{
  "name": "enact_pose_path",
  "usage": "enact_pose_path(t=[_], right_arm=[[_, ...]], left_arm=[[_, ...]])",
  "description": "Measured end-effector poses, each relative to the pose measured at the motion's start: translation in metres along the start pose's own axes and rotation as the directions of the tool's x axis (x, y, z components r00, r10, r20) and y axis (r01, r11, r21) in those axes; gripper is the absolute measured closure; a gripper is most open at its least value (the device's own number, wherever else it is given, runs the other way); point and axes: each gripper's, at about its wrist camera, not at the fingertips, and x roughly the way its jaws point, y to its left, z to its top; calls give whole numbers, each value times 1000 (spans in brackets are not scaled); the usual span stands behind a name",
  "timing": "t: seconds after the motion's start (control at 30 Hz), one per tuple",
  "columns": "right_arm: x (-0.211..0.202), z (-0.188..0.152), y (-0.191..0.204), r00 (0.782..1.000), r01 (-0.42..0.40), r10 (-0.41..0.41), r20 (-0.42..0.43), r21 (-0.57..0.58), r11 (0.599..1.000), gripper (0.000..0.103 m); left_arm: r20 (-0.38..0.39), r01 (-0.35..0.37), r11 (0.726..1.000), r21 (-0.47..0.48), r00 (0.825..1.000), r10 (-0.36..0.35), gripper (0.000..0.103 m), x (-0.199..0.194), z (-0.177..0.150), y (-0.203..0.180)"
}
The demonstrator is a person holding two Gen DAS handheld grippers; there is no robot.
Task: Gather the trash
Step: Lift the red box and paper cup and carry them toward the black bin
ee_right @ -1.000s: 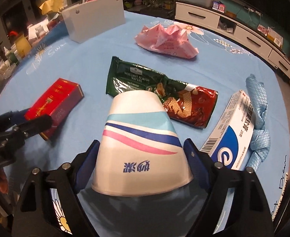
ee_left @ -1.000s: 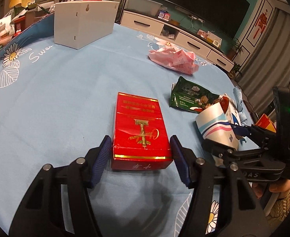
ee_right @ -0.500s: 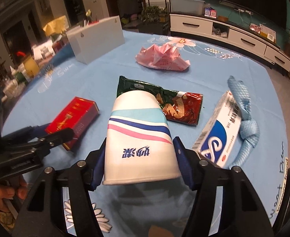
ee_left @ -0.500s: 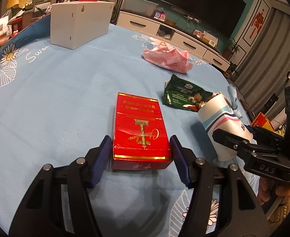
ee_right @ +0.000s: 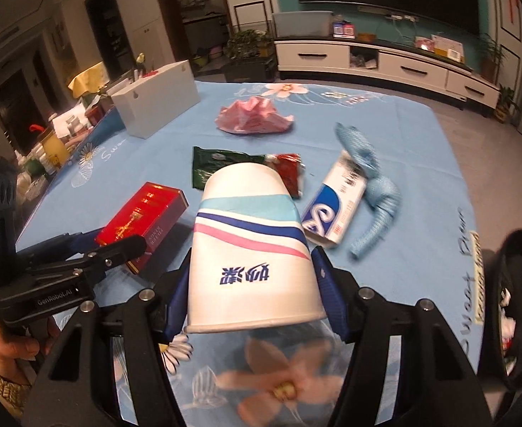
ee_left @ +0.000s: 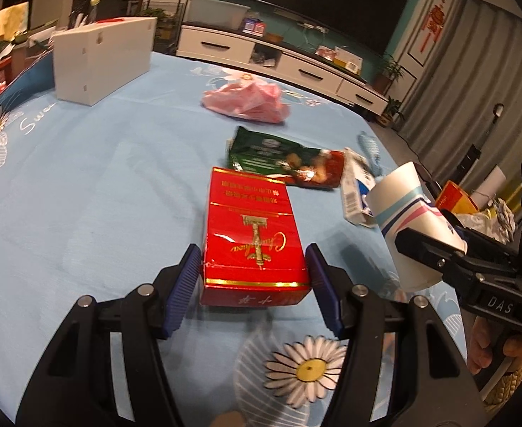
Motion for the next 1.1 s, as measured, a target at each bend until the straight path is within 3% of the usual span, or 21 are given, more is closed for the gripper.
enact_pose_path(t=[0.63,1.1], right_arm=[[-68,-35,-45,996,32,-43,80,132,991,40],[-103,-49,-85,985,54,-89,147,228,972,40]], left_arm=[[20,38,991,131,999,-41,41,-28,-2,-64],[13,56,969,240,998,-61,41,-32,-4,-112]])
